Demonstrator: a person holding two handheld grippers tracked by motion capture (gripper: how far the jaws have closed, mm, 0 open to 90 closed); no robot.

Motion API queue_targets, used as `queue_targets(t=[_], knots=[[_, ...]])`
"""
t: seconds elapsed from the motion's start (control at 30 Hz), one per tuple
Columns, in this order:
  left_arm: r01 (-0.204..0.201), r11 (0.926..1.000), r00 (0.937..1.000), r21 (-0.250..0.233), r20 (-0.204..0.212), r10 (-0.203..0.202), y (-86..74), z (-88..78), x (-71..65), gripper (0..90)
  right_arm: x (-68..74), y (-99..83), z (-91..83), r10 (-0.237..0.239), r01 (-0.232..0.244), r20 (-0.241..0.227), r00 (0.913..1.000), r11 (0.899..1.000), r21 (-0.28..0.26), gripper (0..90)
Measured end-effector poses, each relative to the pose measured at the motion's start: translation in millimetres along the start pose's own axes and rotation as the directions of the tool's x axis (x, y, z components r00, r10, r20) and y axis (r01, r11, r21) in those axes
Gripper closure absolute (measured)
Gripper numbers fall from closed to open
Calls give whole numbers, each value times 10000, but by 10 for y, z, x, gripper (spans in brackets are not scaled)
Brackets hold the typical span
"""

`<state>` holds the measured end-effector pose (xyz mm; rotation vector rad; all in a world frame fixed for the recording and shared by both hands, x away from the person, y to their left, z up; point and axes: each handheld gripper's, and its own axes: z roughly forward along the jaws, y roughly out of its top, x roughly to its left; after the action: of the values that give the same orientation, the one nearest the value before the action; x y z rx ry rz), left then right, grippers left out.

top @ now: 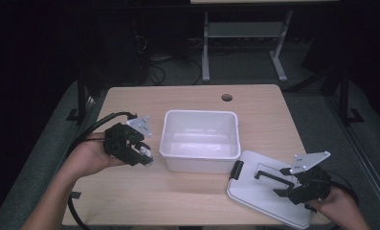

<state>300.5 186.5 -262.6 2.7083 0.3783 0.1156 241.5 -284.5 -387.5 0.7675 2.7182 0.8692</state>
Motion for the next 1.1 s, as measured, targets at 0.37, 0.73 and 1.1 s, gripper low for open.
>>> queue_targets(t=[0.37, 0.73, 1.1], knots=[[-124, 9999, 9999, 55, -7, 124, 215, -8, 97, 596, -10, -3, -49, 36, -36, 6, 10000, 10000, 19, 290], [-222, 9997, 9997, 66, -44, 223, 401, 16, 175, 596, -21, 1, -67, 29, -29, 40, 10000, 10000, -13, 290], [-179, 9997, 9998, 166, -28, 179, 497, 100, 261, 596, -38, -8, -80, -69, 69, 29, 10000, 10000, 9, 290]])
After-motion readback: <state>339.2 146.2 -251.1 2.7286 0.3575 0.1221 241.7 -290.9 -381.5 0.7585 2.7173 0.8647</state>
